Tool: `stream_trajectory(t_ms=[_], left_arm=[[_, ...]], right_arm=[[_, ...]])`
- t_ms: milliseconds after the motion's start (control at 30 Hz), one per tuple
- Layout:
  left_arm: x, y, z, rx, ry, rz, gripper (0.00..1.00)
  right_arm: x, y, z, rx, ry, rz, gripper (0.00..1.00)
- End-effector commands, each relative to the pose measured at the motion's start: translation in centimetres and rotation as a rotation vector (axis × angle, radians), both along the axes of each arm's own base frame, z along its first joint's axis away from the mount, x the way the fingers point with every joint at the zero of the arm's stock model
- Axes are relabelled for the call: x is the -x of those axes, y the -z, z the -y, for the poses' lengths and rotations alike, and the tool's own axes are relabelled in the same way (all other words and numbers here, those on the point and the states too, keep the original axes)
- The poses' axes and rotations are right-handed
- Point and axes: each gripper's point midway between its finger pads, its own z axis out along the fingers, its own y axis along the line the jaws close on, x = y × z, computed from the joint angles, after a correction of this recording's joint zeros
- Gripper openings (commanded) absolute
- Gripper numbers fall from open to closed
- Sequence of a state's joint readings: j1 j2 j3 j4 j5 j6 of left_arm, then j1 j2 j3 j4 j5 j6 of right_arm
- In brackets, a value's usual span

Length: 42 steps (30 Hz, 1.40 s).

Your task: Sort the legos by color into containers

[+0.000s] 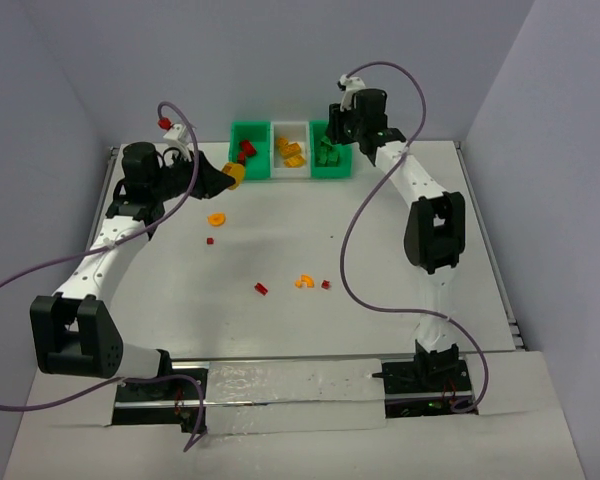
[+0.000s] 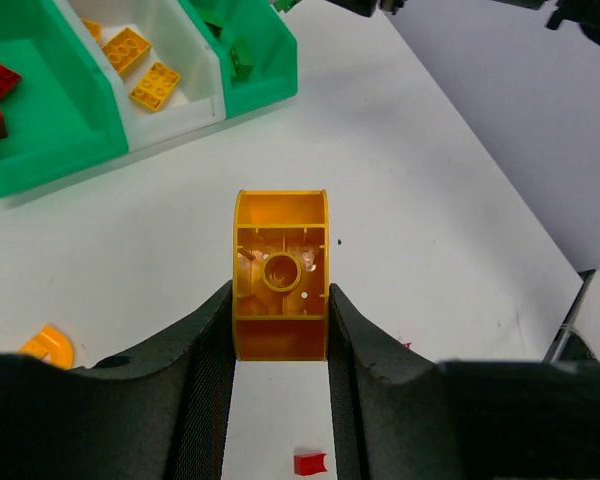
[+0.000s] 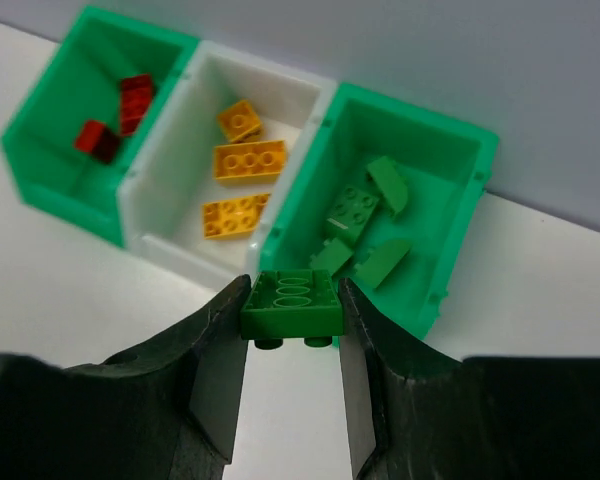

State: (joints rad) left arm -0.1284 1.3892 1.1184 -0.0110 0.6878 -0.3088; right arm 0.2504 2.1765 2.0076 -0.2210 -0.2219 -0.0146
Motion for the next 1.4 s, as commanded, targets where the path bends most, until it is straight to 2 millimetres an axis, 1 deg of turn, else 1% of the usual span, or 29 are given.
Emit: stream_trajectory(t_ms=[0, 67, 167, 200, 333, 367, 467, 500, 567, 600, 633, 667, 767, 800, 833, 867, 900, 933, 967, 1000, 1033, 1067, 1133, 1167, 1200, 1233, 1267, 1333, 1367], left_arm=[[-0.1, -0.2, -0.9, -0.059, -0.032, 0.05, 0.0], [-0.3, -0.2, -1.1, -0.068, -0.039, 0.055, 0.0], [-0.5, -0.3, -1.1, -0.073, -0.04, 0.059, 0.0], [-0.7, -0.2, -1.0, -0.074, -0.039, 0.056, 0.0], [-1.5, 0.7, -0.9, -0.079, -0.045, 0.035, 0.0], [-1.7, 0.9, -0.9, -0.081, -0.044, 0.033, 0.0], [-2.4, 0.9, -0.4, -0.095, -0.047, 0.051, 0.0], [-2.9, 0.7, -0.3, -0.1, -0.048, 0.063, 0.0], [-3.7, -0.1, 0.2, -0.115, -0.05, 0.097, 0.0], [-4.1, -0.2, 0.5, -0.118, -0.051, 0.102, 0.0], [-4.8, 0.3, 0.8, -0.137, -0.048, 0.104, 0.0], [-5.6, -0.5, 1.4, -0.151, -0.051, 0.135, 0.0], [-8.7, 0.7, 3.2, -0.175, -0.057, 0.15, 0.0], [-9.5, 0.3, 3.8, -0.175, -0.057, 0.169, 0.0], [-10.3, 0.0, 4.4, -0.169, -0.062, 0.191, 0.0], [-11.6, 1.1, 5.0, -0.17, -0.071, 0.185, 0.0], [-12.8, 0.7, 5.5, -0.163, -0.081, 0.199, 0.0], [-14.4, 0.9, 6.2, -0.158, -0.096, 0.212, 0.0], [-15.9, 2.5, 6.7, -0.168, -0.106, 0.197, 0.0], [-17.3, 2.2, 7.2, -0.165, -0.125, 0.222, 0.0], [-19.0, 1.1, 8.2, -0.147, -0.139, 0.266, 0.0], [-19.6, 3.6, 8.3, -0.162, -0.142, 0.229, 0.0], [-22.3, 4.6, 9.8, -0.146, -0.15, 0.255, 0.0], [-23.2, 5.1, 10.2, -0.147, -0.157, 0.259, 0.0], [-24.3, 5.6, 10.8, -0.146, -0.163, 0.265, 0.0], [-24.9, 5.7, 11.1, -0.145, -0.163, 0.272, 0.0], [-25.6, 5.9, 11.7, -0.143, -0.162, 0.286, 0.0], [-26.4, 6.0, 12.2, -0.137, -0.166, 0.312, 0.0], [-26.8, 6.2, 12.6, -0.137, -0.169, 0.333, 0.02]], right_arm=[[-3.9, -1.9, 0.0, 0.07, 0.1, 0.159, 0.0], [-5.5, -0.7, -0.3, 0.104, 0.135, 0.19, 0.0], [-6.5, 0.1, -0.7, 0.134, 0.133, 0.219, 0.0], [-6.8, 0.5, -0.8, 0.136, 0.138, 0.224, 0.04], [-7.4, 1.1, -0.7, 0.142, 0.15, 0.235, 0.29], [-7.5, 1.4, -0.7, 0.147, 0.151, 0.232, 0.32], [-7.7, 1.9, -0.3, 0.15, 0.177, 0.229, 0.68], [-7.7, 1.8, -0.3, 0.145, 0.178, 0.228, 0.75], [-7.5, 1.5, -0.6, 0.132, 0.169, 0.224, 0.87], [-7.4, 1.2, -0.6, 0.129, 0.166, 0.224, 0.95], [-7.1, 0.1, -0.8, 0.114, 0.161, 0.229, 1.0], [-6.7, -0.3, -1.0, 0.105, 0.144, 0.222, 1.0], [-4.3, -4.4, -1.4, 0.017, 0.106, 0.231, 1.0], [-3.4, -5.8, -1.6, -0.005, 0.09, 0.237, 1.0], [-2.1, -7.7, -1.6, -0.024, 0.074, 0.25, 1.0], [-0.9, -9.1, -1.5, -0.047, 0.064, 0.257, 1.0], [0.0, -10.1, -1.6, -0.057, 0.05, 0.261, 1.0], [1.7, -11.8, -1.3, -0.066, 0.037, 0.273, 1.0], [2.7, -12.7, -0.9, -0.068, 0.035, 0.277, 1.0], [3.9, -13.0, -0.5, -0.065, 0.036, 0.266, 1.0], [5.3, -12.5, 0.2, -0.054, 0.04, 0.237, 1.0], [6.2, -13.3, 0.5, -0.058, 0.039, 0.247, 1.0], [8.7, -13.7, 2.3, -0.03, 0.058, 0.228, 1.0], [9.6, -14.1, 3.0, -0.019, 0.065, 0.232, 1.0], [10.8, -12.4, 4.0, 0.013, 0.079, 0.196, 1.0], [11.4, -12.1, 4.5, 0.025, 0.085, 0.194, 1.0], [12.6, -11.4, 5.4, 0.05, 0.09, 0.172, 1.0], [13.9, -10.6, 6.3, 0.073, 0.095, 0.157, 1.0], [14.5, -10.1, 6.8, 0.086, 0.1, 0.148, 1.0]])
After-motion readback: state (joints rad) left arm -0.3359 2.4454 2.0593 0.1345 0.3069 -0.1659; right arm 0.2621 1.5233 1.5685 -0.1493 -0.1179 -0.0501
